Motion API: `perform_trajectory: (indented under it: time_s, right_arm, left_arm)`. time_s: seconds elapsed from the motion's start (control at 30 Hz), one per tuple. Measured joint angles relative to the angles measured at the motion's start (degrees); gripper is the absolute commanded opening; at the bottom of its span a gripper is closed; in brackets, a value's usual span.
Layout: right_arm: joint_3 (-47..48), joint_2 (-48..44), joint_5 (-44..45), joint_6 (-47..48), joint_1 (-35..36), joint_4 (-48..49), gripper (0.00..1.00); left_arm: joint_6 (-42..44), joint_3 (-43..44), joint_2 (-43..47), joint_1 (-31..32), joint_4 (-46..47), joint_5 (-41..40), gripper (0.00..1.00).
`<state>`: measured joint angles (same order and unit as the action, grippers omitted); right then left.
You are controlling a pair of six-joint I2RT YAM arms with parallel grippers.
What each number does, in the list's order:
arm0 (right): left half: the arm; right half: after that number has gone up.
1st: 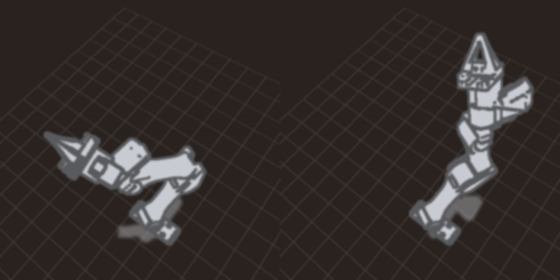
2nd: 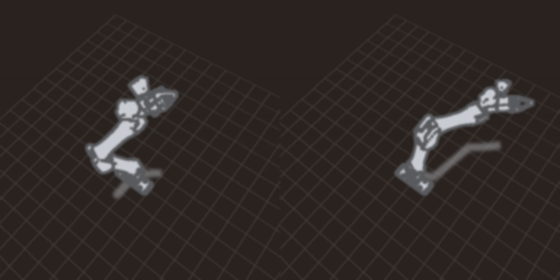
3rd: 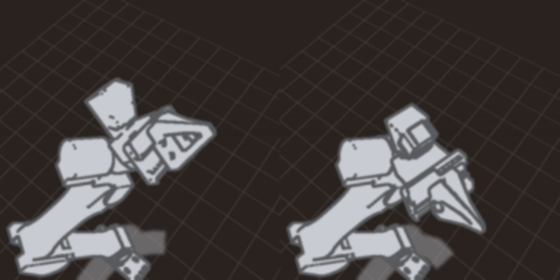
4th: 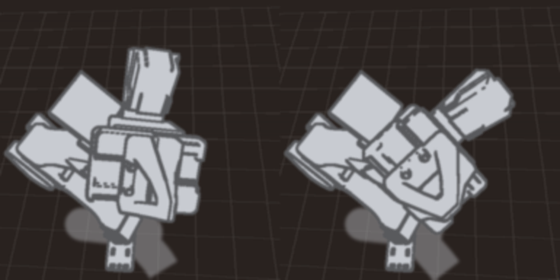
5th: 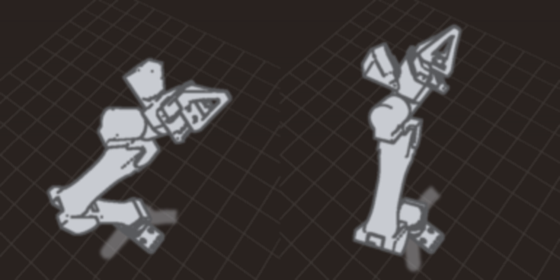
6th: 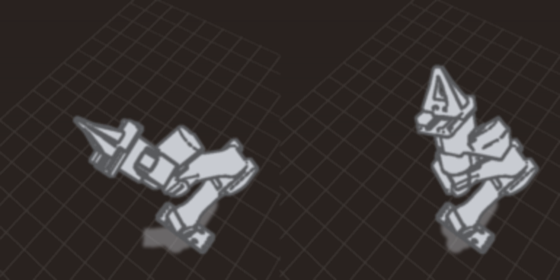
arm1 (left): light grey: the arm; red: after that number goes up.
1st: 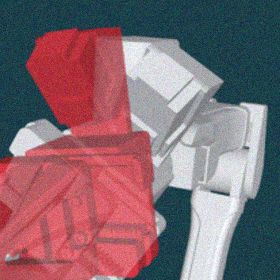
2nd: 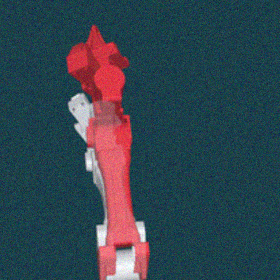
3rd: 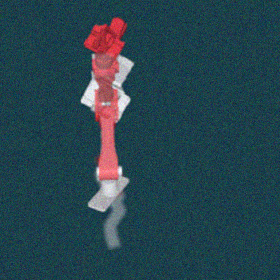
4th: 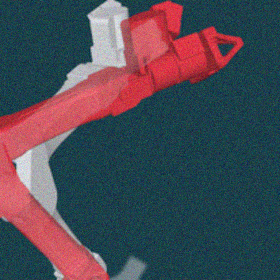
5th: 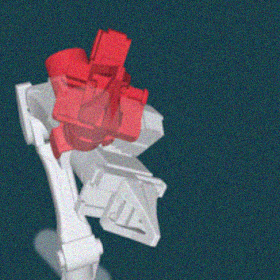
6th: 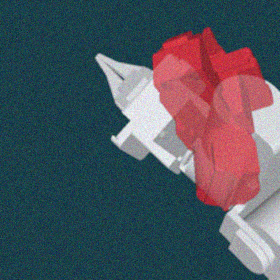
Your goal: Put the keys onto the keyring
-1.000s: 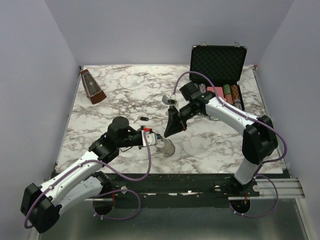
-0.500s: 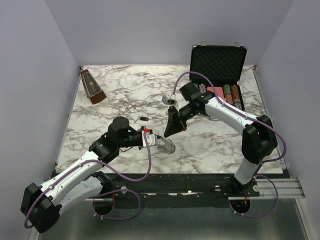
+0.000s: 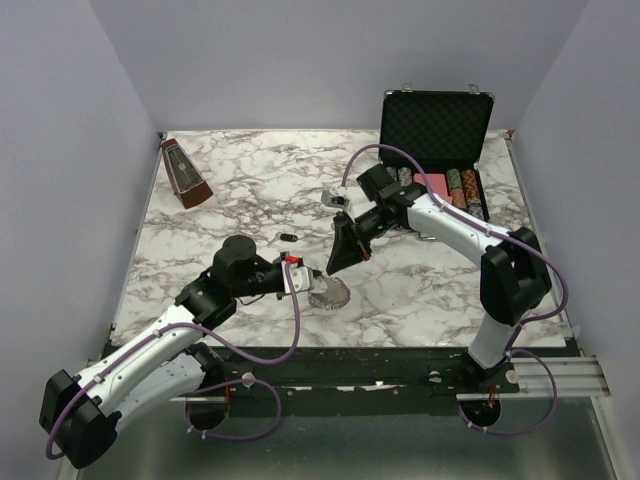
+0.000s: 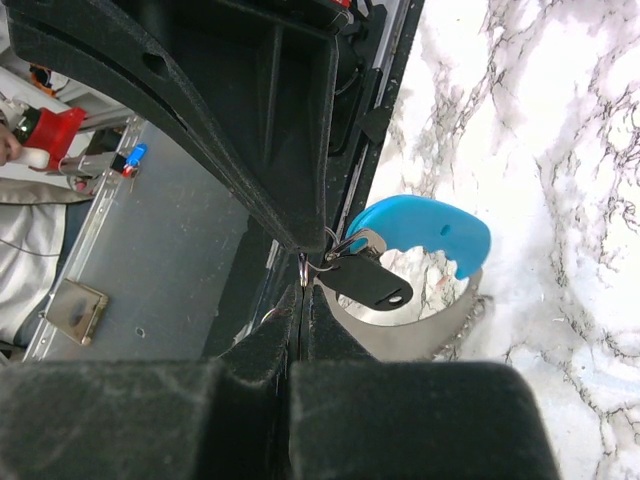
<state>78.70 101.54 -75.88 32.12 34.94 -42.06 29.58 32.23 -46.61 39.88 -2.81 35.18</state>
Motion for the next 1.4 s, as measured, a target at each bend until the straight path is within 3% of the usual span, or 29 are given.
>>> perform_trajectory:
  time_s: [0.33,0.5,0.7,0.87,1.03,1.2,1.4]
  right_arm:
    - [0.0,0.0,0.0,0.2,0.0,0.0,0.01]
    - [0.0,0.0,0.0,1.1,0.0,-0.3,0.01]
    - [0.0,0.0,0.0,1.7,0.0,-0.9,0.01]
    - [0.0,0.0,0.0,2.0,0.0,-0.9,0.01]
    - [0.0,0.0,0.0,2.0,0.0,-1.0,0.01]
    - [0.0,0.0,0.0,2.0,0.0,-0.9,0.01]
    - [0.0,0.0,0.0,1.9,0.0,-0.9,0.01]
  left_arm:
    - [-0.2,0.0,0.0,0.0,-0.1,-0.5,0.0]
    - [-0.6,0.0,0.0,0.0,-0.1,-1.1,0.31]
    - [-4.1,0.0,1.2,0.1,0.3,-3.5,0.48]
    - [-10.1,0.0,4.5,0.2,2.1,-7.2,0.5]
    - [-22.6,0.0,7.4,-0.7,2.8,-11.6,0.49]
    - [-34.4,-2.0,10.7,-1.6,3.7,-12.4,0.48]
    - [-41.0,-6.9,13.2,-1.6,4.4,-12.7,0.49]
